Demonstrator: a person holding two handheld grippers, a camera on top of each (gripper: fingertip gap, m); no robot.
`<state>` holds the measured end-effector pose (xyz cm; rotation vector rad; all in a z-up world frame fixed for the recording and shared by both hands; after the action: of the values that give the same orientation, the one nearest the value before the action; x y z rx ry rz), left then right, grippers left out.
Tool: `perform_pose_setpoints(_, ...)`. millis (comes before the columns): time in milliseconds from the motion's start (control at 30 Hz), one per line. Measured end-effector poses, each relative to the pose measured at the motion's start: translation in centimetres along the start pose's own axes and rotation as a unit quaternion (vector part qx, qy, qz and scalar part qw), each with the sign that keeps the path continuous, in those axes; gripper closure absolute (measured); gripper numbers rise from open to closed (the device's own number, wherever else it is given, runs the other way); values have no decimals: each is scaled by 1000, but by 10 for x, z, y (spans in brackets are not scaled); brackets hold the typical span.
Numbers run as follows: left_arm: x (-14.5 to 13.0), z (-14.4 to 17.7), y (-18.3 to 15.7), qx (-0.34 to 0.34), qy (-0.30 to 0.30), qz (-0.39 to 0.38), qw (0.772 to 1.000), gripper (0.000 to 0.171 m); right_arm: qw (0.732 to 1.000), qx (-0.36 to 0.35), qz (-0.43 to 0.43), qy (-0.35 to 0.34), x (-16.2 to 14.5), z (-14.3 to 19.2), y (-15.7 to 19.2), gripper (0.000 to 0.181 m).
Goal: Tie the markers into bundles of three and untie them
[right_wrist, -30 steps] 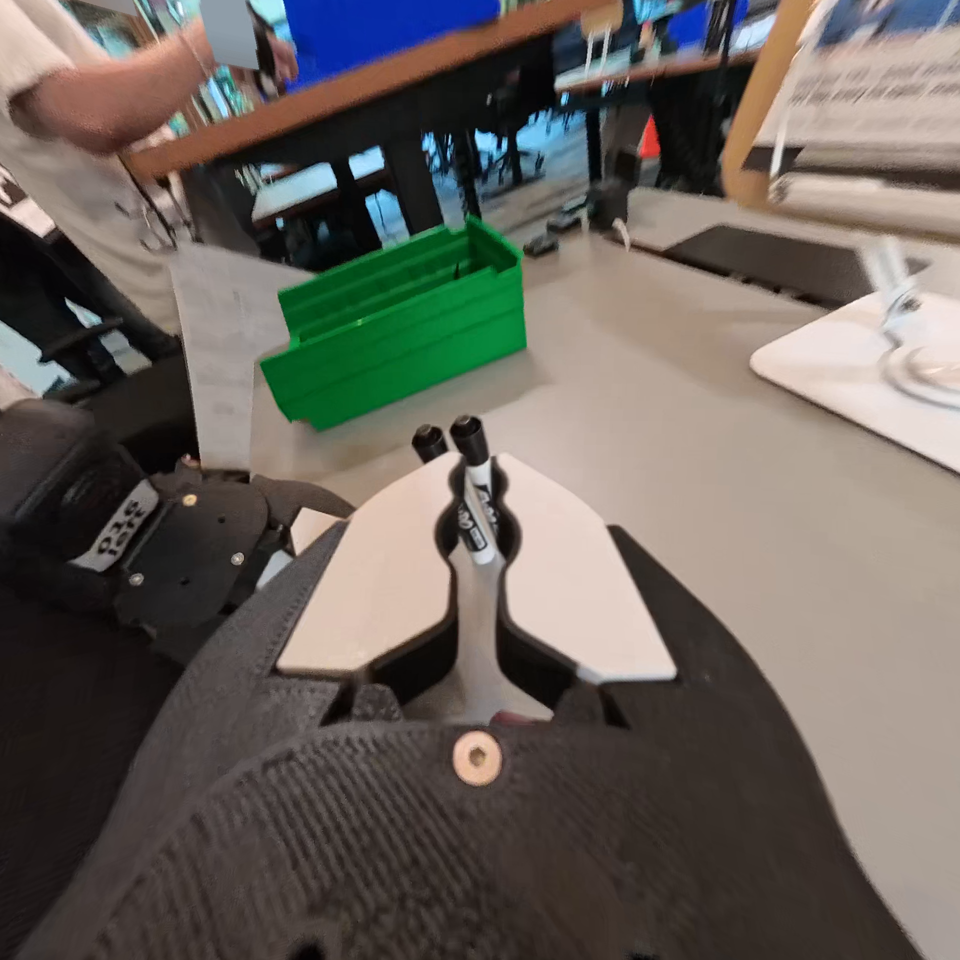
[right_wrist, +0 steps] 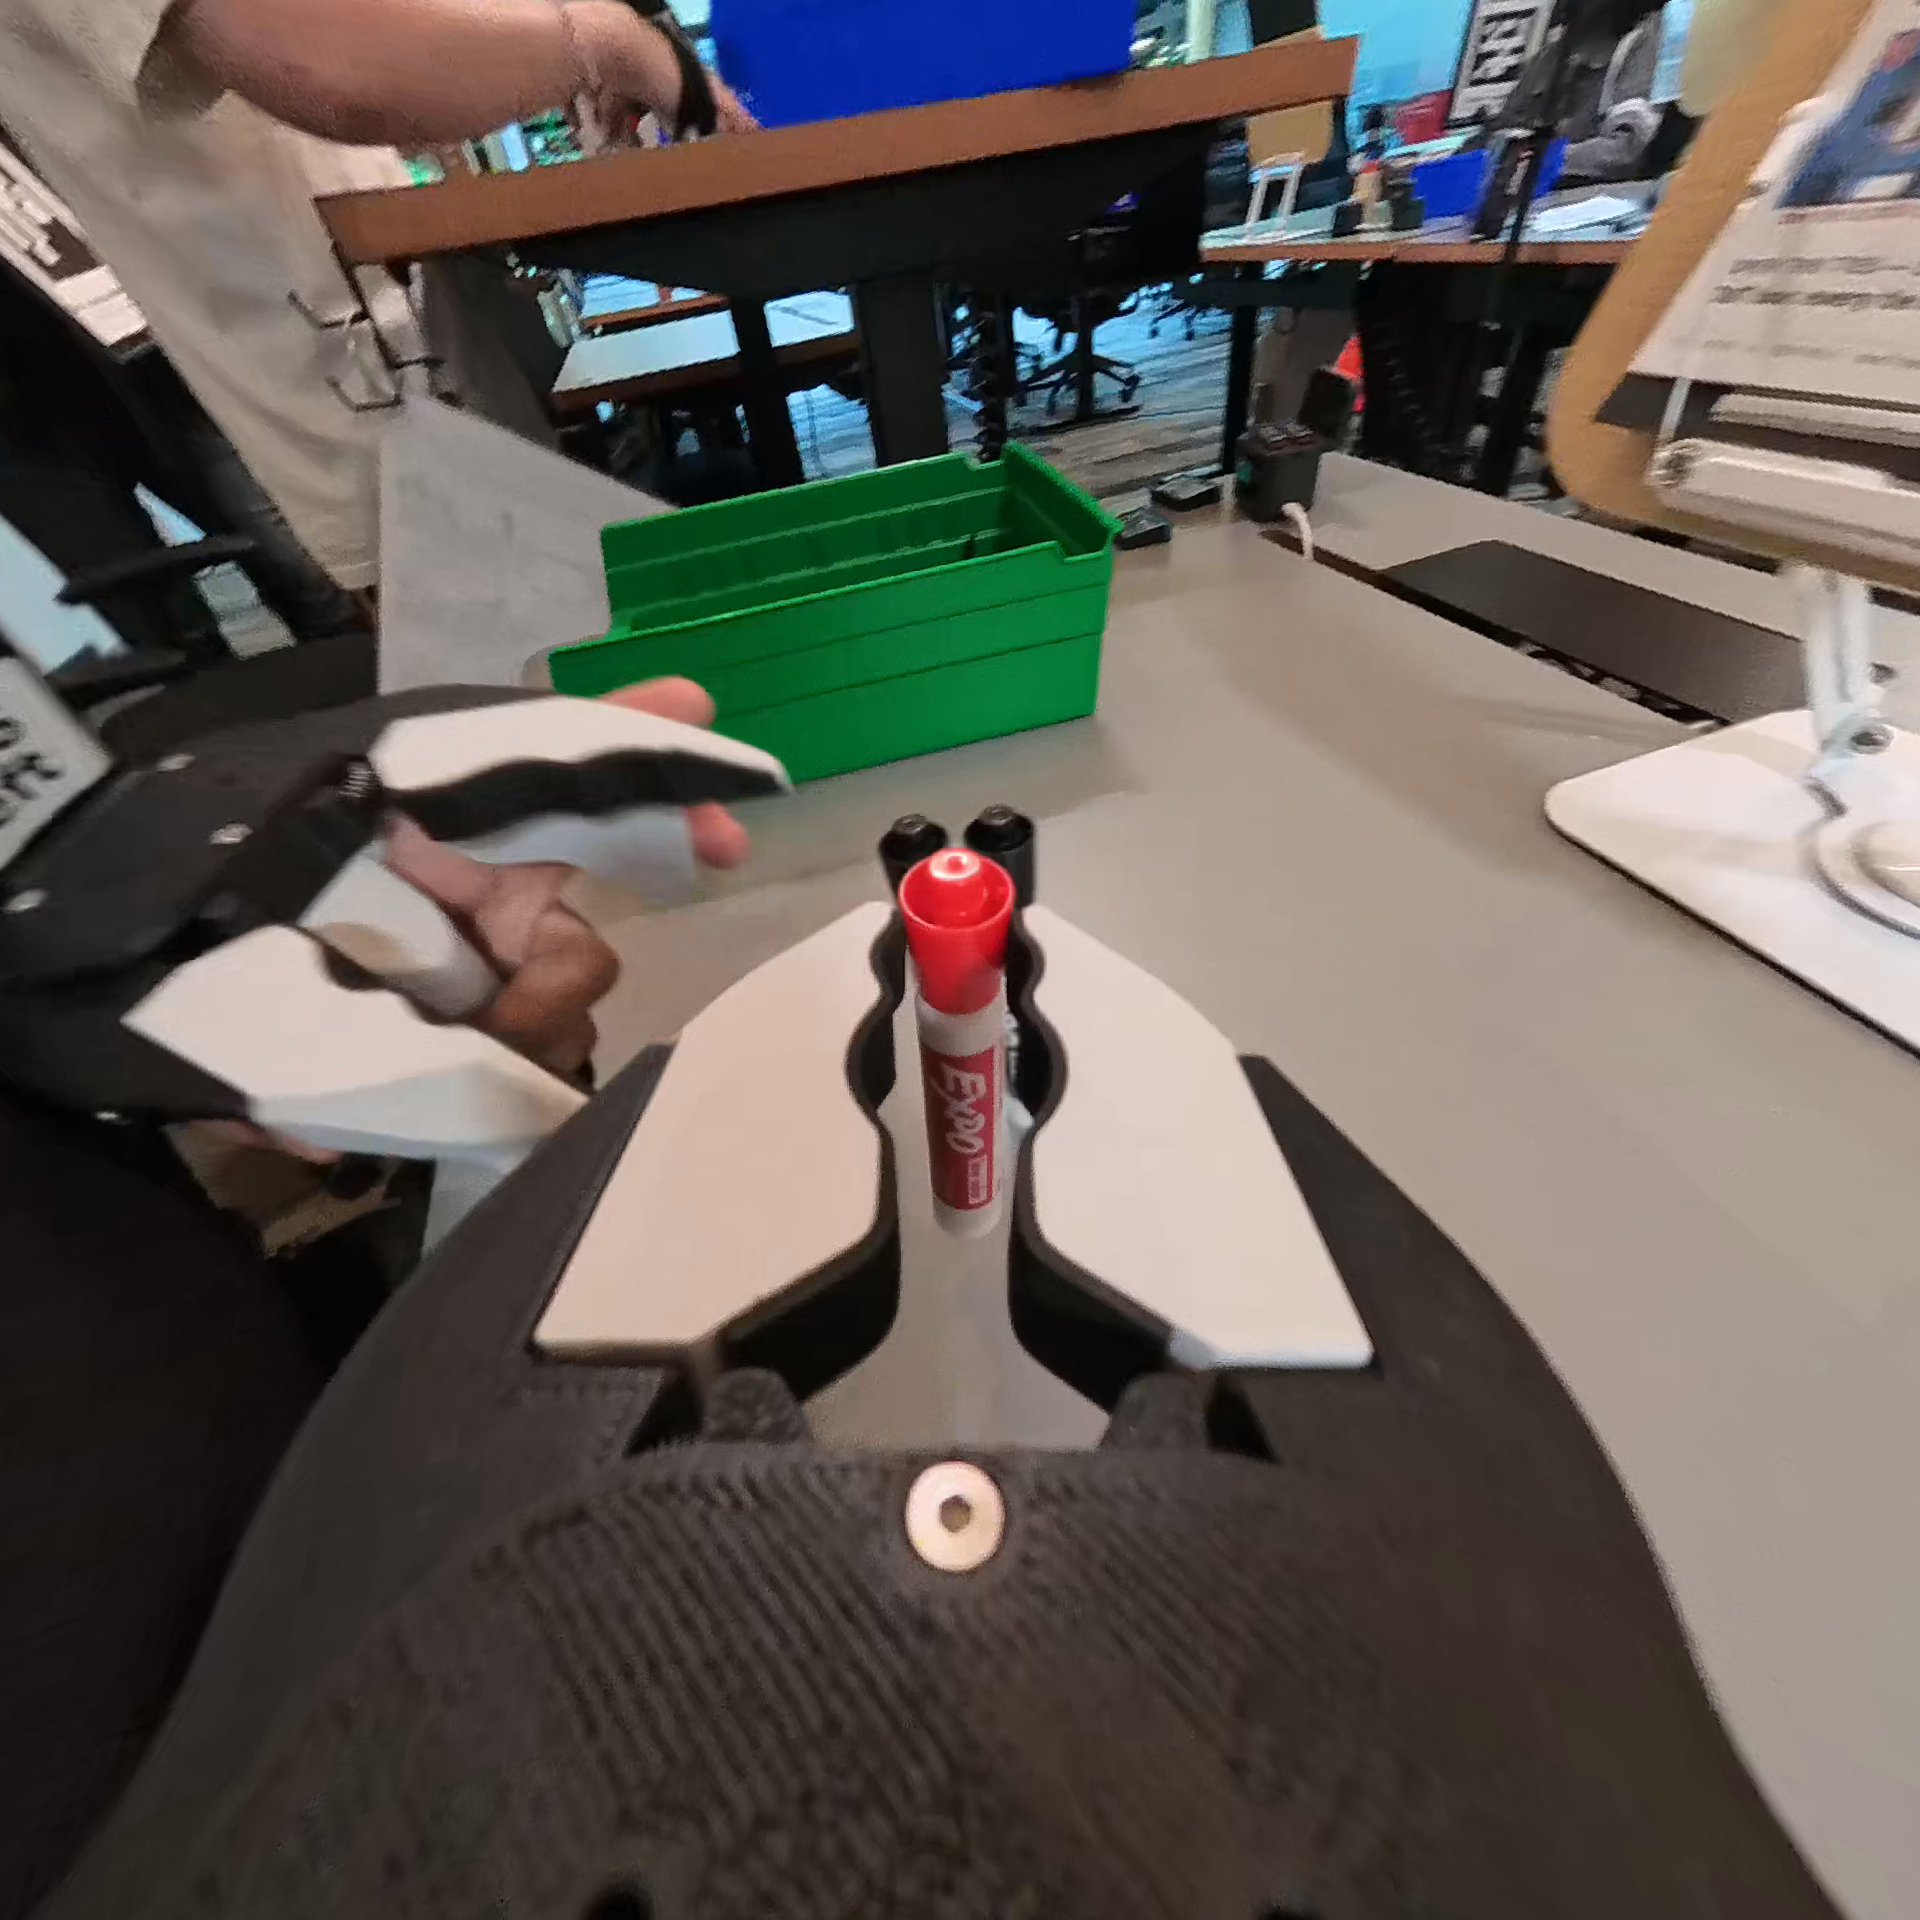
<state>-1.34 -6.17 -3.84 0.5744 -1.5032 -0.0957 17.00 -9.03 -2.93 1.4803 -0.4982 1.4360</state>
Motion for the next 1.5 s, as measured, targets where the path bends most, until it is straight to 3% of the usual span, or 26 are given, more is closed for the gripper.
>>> perform_pose_setpoints(100,0,-1,16,21,3,-5,1000,93,1000,-16,-10,-15,2,-5,-3,163)
perform_pose_setpoints(300,-39,-22,21,-25,143,22,989,82,999,-36,22,25,-4,-32,-3,163)
perform_pose_setpoints(567,-54,-30,24,-46,178,45,982,85,999,-16,-23,29,-14,-38,-6,163)
perform_pose_setpoints(633,-57,-33,25,-44,184,45,981,94,999,-12,-21,32,-15,-40,-6,163)
perform_pose_setpoints(1000,-67,-37,24,-52,211,6,976,98,999,-19,17,42,-18,-47,-3,163)
perform_pose_setpoints(1500,-70,-38,30,-65,219,43,973,106,999,-20,24,31,-21,-50,-2,162)
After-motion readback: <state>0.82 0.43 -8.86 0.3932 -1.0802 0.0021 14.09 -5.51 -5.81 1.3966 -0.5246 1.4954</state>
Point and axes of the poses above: each gripper's, where its closed fingertips meet, z back along the fingers, x out of its top, y = z × x across the jaws, the point moved 10 cm from there along z, back along the fingers, and after that the axes turned 13 degrees about -z, right-handed, at the moved point
